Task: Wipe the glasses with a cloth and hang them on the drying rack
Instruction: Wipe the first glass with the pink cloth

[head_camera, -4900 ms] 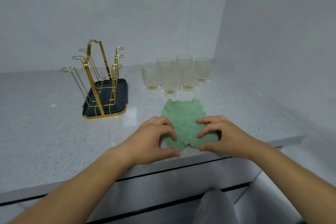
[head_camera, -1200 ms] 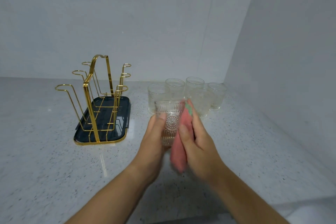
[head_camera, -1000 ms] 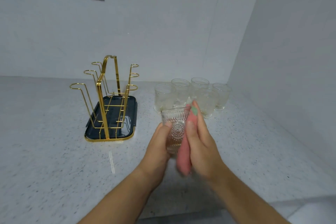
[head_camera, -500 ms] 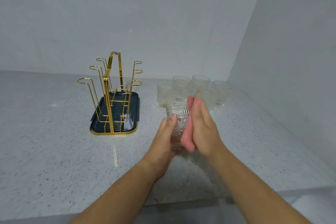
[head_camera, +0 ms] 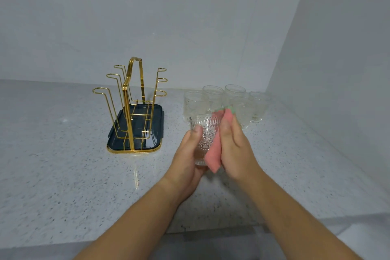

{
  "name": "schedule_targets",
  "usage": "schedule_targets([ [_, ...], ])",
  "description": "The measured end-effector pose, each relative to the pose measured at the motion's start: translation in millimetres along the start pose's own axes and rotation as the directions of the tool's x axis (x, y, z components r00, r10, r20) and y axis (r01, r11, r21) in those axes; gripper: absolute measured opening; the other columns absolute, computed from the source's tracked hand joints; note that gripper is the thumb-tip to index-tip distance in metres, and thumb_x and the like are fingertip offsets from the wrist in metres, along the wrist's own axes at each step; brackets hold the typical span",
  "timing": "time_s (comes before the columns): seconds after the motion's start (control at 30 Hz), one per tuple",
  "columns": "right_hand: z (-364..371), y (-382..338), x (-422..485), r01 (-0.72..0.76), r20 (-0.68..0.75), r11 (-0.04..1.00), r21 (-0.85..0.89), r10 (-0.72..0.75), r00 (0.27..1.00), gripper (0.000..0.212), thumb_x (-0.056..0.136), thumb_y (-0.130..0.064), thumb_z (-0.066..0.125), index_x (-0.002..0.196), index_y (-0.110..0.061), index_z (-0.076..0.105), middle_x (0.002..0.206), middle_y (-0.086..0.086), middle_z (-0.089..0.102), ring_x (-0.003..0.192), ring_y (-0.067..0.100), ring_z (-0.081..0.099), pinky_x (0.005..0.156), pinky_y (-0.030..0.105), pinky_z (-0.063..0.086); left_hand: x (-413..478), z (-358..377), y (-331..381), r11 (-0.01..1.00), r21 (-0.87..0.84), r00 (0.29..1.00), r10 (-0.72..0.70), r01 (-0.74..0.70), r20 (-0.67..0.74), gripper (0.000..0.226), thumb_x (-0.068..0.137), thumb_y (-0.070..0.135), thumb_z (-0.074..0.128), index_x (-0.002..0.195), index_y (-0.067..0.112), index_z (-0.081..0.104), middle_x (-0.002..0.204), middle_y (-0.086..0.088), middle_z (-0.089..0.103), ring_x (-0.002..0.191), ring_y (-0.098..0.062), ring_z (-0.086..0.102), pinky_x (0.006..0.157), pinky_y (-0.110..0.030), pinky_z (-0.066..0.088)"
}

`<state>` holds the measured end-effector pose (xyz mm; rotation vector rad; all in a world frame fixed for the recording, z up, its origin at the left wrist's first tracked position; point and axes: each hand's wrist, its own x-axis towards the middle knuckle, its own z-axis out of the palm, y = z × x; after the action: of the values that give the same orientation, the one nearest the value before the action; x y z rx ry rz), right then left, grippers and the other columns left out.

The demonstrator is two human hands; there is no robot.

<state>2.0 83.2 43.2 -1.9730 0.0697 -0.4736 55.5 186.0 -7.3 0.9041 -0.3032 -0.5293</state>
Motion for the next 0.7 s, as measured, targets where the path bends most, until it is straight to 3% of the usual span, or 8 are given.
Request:
schedule_targets([
  [0.1, 0, -4, 3, 0.038, -0.035, 0.998, 0.05, -0.036, 0.999, 0.074, 0.091, -0.063, 0.026, 0.153, -0.021, 0.033, 0.141, -0.009, 0.056, 0.124, -0.006, 0.056, 0.107, 0.021, 0.045, -4, 7, 7, 0.999, -0.042, 0.999, 0.015, -0.014, 0.032, 0.058, 0.104, 0.05, 0.045, 0.15, 0.014, 0.053, 0.149, -0.012, 0.06, 0.141, -0.026, 0.054, 0.122, -0.049, 0.035],
  [0.17, -1, -2, -7, 0.063, -0.041, 0.996, 0.062, -0.061, 0.997, 0.07, 0.092, -0.062, 0.026, 0.148, -0.023, 0.037, 0.131, -0.012, 0.06, 0.11, -0.012, 0.059, 0.096, 0.012, 0.047, -10, 13, 8, 0.999, 0.005, 0.999, 0.039, -0.039, 0.003, 0.065, 0.099, 0.056, 0.055, 0.148, 0.013, 0.054, 0.147, -0.013, 0.061, 0.137, -0.027, 0.058, 0.12, -0.051, 0.038],
  [0.3, 7, 6, -39, 0.105, -0.003, 0.991, 0.08, -0.105, 0.994, 0.063, 0.105, -0.057, 0.025, 0.159, -0.026, 0.023, 0.159, -0.006, 0.041, 0.146, 0.002, 0.039, 0.122, 0.031, 0.034, -29, 26, 20, 0.991, 0.107, 0.99, 0.096, -0.085, -0.099, 0.082, 0.075, 0.065, 0.076, 0.134, 0.016, 0.048, 0.11, 0.0, 0.077, 0.105, -0.02, 0.076, 0.098, -0.049, 0.059],
  [0.37, 10, 8, -54, 0.12, 0.045, 0.992, 0.043, -0.122, 0.992, 0.063, 0.107, -0.05, 0.026, 0.164, -0.029, 0.007, 0.17, -0.015, 0.017, 0.154, -0.003, 0.017, 0.127, 0.025, 0.02, -39, 25, 22, 0.99, 0.117, 0.99, 0.093, -0.081, -0.103, 0.081, 0.072, 0.062, 0.073, 0.131, 0.012, 0.05, 0.097, 0.004, 0.079, 0.099, -0.018, 0.077, 0.096, -0.049, 0.06],
  [0.43, 4, 6, -58, 0.101, 0.062, 0.993, 0.061, -0.105, 0.993, 0.064, 0.105, -0.048, 0.025, 0.163, -0.031, 0.006, 0.169, -0.024, 0.012, 0.151, -0.014, 0.011, 0.124, 0.013, 0.012, -51, 22, 17, 0.995, 0.087, 0.992, 0.056, -0.046, -0.112, 0.079, 0.08, 0.061, 0.07, 0.137, 0.009, 0.054, 0.119, -0.008, 0.077, 0.115, -0.029, 0.072, 0.107, -0.06, 0.051],
  [0.5, -8, -5, -52, 0.038, 0.034, 0.985, 0.166, -0.044, 0.998, 0.066, 0.1, -0.056, 0.026, 0.162, -0.033, 0.019, 0.165, -0.023, 0.026, 0.147, -0.015, 0.023, 0.124, 0.014, 0.018, -62, 23, 5, 1.0, 0.021, 0.998, -0.019, 0.02, -0.053, 0.069, 0.094, 0.058, 0.062, 0.142, 0.009, 0.058, 0.137, -0.02, 0.067, 0.13, -0.037, 0.063, 0.116, -0.064, 0.039],
  [0.6, -17, -17, -45, 0.005, 0.047, 0.979, 0.202, -0.015, 0.999, 0.067, 0.097, -0.061, 0.027, 0.159, -0.035, 0.029, 0.16, -0.021, 0.039, 0.144, -0.013, 0.033, 0.123, 0.017, 0.023, -78, 35, -1, 0.996, -0.052, 0.996, -0.076, 0.074, -0.039, 0.056, 0.102, 0.053, 0.04, 0.134, 0.017, 0.069, 0.137, -0.016, 0.068, 0.132, -0.032, 0.063, 0.119, -0.058, 0.037],
  [0.7, -7, -17, -68, 0.097, 0.136, 0.994, 0.058, -0.104, 0.985, 0.062, 0.104, -0.054, 0.024, 0.162, -0.037, 0.013, 0.165, -0.03, 0.018, 0.148, -0.018, 0.014, 0.121, 0.009, 0.013, -78, 37, 14, 0.994, -0.097, 0.997, -0.045, 0.04, -0.058, 0.058, 0.099, 0.057, 0.052, 0.14, 0.017, 0.063, 0.142, -0.012, 0.066, 0.132, -0.027, 0.063, 0.116, -0.05, 0.04],
])
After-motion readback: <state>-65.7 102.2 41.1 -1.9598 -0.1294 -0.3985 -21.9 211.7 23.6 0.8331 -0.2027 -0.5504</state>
